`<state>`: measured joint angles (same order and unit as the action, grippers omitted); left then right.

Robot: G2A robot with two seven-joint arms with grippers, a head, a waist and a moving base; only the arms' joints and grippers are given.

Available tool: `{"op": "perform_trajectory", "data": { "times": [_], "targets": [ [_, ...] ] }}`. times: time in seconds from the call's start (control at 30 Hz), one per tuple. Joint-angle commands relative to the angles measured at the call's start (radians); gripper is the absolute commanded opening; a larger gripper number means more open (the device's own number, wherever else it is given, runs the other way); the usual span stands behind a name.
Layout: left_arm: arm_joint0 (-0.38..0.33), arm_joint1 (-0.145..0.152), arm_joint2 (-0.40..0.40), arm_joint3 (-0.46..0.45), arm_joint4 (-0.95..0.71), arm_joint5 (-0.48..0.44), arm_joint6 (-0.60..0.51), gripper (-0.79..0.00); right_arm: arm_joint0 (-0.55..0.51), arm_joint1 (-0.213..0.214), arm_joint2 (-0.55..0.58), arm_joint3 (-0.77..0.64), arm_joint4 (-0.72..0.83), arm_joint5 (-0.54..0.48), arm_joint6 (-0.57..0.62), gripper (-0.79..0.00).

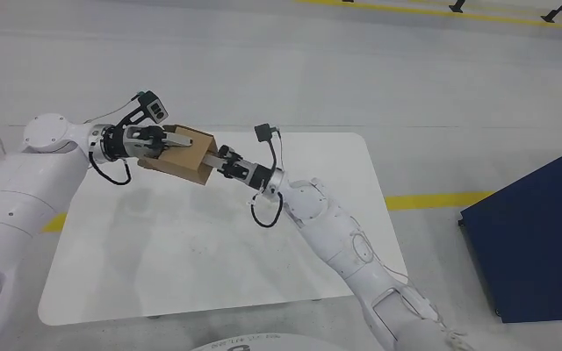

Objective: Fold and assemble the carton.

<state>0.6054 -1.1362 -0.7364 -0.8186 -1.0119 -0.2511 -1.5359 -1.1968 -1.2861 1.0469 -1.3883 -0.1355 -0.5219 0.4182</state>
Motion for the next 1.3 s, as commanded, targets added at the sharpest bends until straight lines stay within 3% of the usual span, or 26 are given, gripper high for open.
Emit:
{"op": "perform_trajectory", "data": {
  "times": [0.0,0.4,0.67,1.0,1.27],
  "targets": [
    [0.002,0.004,-0.004,-0.003,-0.002,0.0,0.0,-0.785,-0.007,0.003,0.014,-0.008,0.013,-0.009,0.005,-0.052],
    [0.011,0.021,-0.015,-0.028,-0.011,0.008,0.0,-0.785,-0.056,0.023,0.085,-0.062,0.079,-0.044,0.063,-0.037],
    [0.01,0.02,0.004,-0.046,0.038,0.01,0.0,-0.785,-0.037,0.013,0.015,-0.048,0.005,-0.002,0.07,-0.04],
    [0.003,0.003,0.016,-0.033,0.066,0.004,0.0,-0.785,0.007,-0.006,-0.047,0.006,-0.057,0.02,-0.006,-0.031],
    [0.007,0.014,-0.025,-0.014,0.05,-0.014,0.0,-0.785,-0.03,0.014,0.046,-0.03,0.022,-0.048,0.008,-0.018]
  ]
}}
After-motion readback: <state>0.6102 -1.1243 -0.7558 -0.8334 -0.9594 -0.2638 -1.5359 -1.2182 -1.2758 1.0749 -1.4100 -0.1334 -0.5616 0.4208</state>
